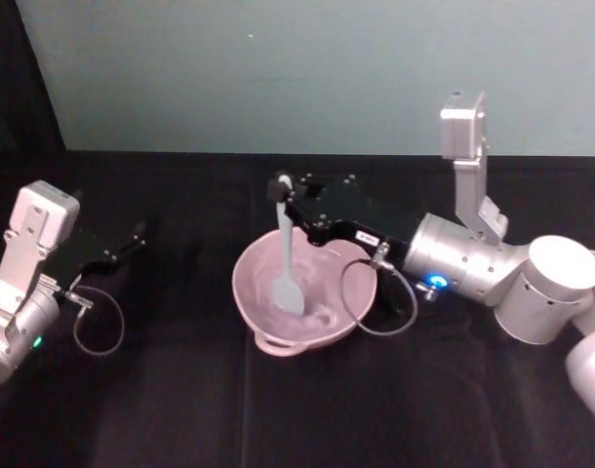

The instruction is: Use the one hand to pick up the spoon and stir the clear water in the bowl.

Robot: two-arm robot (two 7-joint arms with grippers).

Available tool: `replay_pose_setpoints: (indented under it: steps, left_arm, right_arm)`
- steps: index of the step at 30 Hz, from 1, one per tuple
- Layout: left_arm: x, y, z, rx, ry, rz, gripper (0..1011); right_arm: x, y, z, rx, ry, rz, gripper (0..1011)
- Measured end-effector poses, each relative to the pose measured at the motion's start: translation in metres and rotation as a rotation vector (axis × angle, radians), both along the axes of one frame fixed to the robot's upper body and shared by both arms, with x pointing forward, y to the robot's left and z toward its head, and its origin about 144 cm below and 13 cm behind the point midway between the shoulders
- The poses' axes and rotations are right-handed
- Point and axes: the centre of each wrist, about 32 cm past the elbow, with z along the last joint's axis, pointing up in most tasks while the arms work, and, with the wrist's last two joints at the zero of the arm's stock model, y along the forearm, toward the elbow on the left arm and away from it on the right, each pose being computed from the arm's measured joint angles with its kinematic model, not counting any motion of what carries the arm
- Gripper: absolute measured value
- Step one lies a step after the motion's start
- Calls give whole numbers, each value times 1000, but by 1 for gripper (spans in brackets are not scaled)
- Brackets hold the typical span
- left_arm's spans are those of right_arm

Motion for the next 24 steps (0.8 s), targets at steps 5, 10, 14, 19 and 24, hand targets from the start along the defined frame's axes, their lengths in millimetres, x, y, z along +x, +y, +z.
replay_pose_setpoints:
  steps: [5, 10, 14, 19, 24]
  left_arm:
    - [0, 0, 0, 0, 0, 0, 1011]
    - [0, 0, 0, 0, 0, 0, 1011]
    - [0, 0, 0, 0, 0, 0, 1011]
    - [0, 0, 0, 0, 0, 0, 1011]
    - [0, 0, 0, 0, 0, 0, 1011]
  right_arm:
    - [10, 10, -2, 8, 6, 11, 107]
    - [24, 15, -1, 18, -2, -3, 107]
    - [33, 12, 0, 22, -8, -27, 107]
    - [42, 3, 1, 18, -10, -64, 107]
    - [43, -8, 2, 11, -17, -97, 107]
